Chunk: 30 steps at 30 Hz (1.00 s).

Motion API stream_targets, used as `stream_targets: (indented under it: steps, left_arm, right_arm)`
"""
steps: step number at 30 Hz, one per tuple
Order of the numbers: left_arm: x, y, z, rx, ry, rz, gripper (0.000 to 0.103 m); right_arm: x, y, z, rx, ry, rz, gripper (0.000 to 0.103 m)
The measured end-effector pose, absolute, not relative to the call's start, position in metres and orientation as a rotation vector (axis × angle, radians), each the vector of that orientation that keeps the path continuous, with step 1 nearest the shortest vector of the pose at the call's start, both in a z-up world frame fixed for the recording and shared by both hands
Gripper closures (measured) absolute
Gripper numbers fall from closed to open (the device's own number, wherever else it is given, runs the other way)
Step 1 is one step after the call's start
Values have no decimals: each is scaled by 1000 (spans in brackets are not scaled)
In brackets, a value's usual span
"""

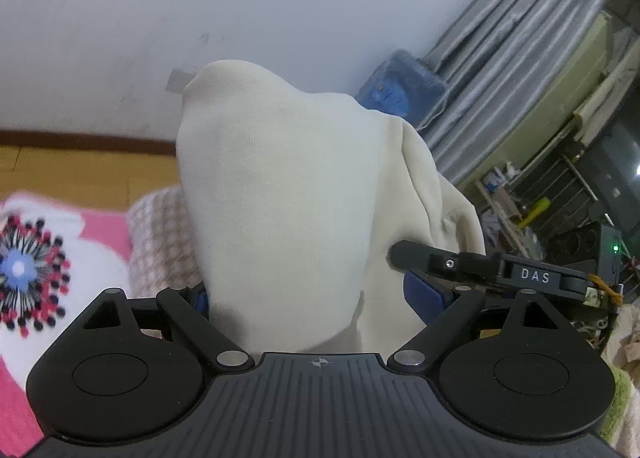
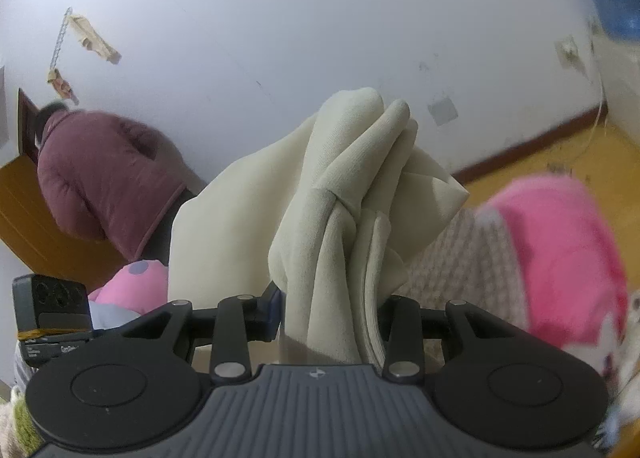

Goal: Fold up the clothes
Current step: 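Lower the hoodie onto the folded pink towel and open both grippers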

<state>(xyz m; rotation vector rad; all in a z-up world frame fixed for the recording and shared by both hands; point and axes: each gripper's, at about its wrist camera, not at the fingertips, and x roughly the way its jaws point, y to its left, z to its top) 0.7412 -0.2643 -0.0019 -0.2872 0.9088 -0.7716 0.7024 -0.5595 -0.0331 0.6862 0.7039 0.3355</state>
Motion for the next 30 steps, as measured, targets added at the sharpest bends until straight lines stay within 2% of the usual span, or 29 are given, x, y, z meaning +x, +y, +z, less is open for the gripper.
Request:
stream_targets:
  steps: [4,10,14,16,18,19,23,26,28,30]
  left_arm:
    - [745,-260,-25,-331,959,-717,16]
    - [741,-239,0,-510,987,-775,13]
    - [741,-238,-27,-498,1037,-736,13]
    - [742,-244,-44,-422,1047,-690,12]
    - [741,-245,-54,-366,1039,-669,11]
    - [739,-244,-56,-355,1035,-667,10]
    - [731,-224,-32,-308,969,-707,6]
    - [713,-202,6,-232,795,-723,4]
    - [708,-198,26,-170,660,-725,3]
    - [718,-211,33,-122,626,-738,5]
  right_arm:
    - [707,-564,-52,715,750,319,63]
    - [709,-573,-38,717,772,361,63]
    - [726,-575,-46,686,840,383,62]
    - [731,-571,-64,664,894,338,58]
    - [729,-576,-84,706,906,284,46]
    - [726,-581,-91,750,890,273,45]
    - [706,-599,-86,809,855,267,41]
    - [679,-610,-60,778,796,237,40]
    - [659,-608,-31,690,708,212,44]
    - [656,-591,-8,623,644,212,59]
